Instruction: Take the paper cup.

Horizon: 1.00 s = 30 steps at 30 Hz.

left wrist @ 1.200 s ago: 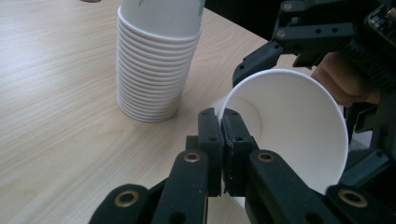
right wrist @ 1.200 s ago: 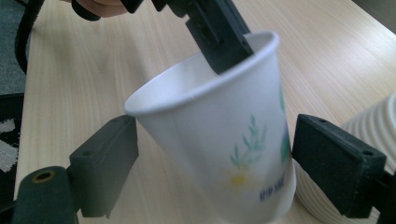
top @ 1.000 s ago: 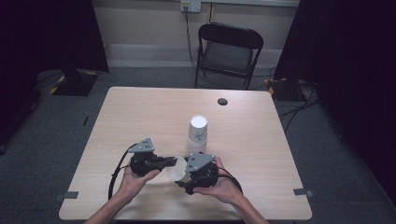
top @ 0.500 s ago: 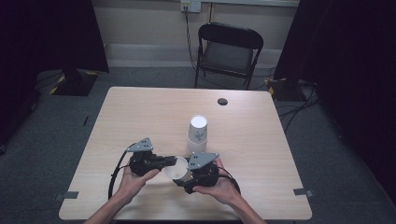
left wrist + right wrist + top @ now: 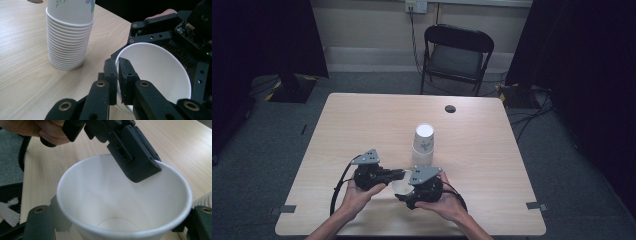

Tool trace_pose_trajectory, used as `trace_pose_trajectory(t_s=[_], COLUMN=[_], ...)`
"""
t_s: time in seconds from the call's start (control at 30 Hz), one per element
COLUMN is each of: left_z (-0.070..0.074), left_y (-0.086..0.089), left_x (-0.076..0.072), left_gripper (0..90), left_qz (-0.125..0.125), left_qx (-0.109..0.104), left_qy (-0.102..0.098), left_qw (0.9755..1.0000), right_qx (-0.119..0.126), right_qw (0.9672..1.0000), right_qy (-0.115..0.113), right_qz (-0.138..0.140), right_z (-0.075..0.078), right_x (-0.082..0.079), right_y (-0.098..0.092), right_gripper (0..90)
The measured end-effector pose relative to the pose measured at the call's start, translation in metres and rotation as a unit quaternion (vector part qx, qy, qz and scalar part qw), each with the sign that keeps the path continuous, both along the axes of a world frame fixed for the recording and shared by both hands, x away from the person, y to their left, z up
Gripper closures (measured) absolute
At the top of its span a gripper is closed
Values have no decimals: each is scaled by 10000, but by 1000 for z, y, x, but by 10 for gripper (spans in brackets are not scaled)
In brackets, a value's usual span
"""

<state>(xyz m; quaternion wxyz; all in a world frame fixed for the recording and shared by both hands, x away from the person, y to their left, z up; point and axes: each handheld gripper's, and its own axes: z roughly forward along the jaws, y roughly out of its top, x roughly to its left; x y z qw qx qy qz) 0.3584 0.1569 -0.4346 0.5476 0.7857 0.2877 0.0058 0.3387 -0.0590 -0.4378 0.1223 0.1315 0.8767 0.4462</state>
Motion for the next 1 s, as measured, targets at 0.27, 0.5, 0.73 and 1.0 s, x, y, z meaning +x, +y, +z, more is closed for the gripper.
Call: trace_pose_trajectory(t_s=[0.27,0.5,0.73,1.0], left_z=[-1,-1,-2,-4], left_y=[1,0,0,2], left_x=[0,0,0,3], left_gripper=[821,858,861,864], left_qz=[89,-1,45,127], left_qx=[41,64,163,273], left_qy=[-8,80,81,122], left_qw=[10000,9999,9998,9995], right_qx=[101,152,191,187], right_qw=[9999,9997,9997,9995], right_qy=[80,-145,-128,-110], right_qz=[-57,-110,-76,-210], right_z=[1,3,4,7], right_x=[1,-2,-3,-3], right_y=[-3,-2,-1,-3], right_gripper=[272,236,230,205])
